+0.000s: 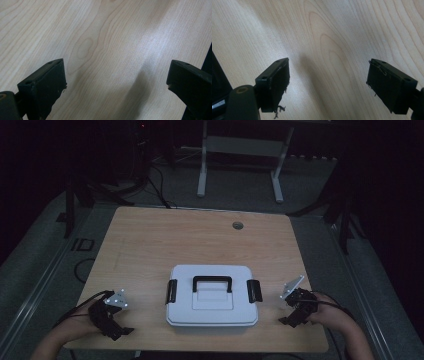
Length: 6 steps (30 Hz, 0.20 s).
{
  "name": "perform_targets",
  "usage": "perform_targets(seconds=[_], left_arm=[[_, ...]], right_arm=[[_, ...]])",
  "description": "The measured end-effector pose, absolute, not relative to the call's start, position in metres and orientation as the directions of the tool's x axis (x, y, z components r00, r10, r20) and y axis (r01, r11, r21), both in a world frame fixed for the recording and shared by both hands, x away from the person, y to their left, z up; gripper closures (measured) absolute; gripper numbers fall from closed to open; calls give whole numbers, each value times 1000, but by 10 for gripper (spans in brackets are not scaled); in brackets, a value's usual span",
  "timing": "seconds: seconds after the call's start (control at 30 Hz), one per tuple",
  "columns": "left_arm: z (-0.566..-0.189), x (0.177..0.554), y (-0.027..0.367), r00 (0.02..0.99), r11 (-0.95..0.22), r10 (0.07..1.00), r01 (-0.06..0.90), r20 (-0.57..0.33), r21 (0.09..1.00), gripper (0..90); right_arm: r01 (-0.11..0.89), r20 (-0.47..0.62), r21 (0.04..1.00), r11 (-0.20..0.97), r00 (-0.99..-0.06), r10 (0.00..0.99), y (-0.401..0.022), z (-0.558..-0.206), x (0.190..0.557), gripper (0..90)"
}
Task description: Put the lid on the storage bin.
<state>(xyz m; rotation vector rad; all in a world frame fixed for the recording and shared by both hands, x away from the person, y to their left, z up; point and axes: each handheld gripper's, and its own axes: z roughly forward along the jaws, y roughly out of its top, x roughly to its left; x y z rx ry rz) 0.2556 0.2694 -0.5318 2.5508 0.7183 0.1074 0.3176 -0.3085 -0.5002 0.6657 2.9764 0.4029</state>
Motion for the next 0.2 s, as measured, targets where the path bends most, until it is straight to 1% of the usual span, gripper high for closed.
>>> perform_targets(seconds=[0.1,0.2], left_arm=[[-534,254,268,863,-754,503,464,-46,465,21],[-536,253,268,861,-744,506,467,-52,478,22]], right_arm=[[414,-7,266,871,-902,431,-310,-502,318,179],[416,-6,268,869,-901,433,-311,-503,319,178]])
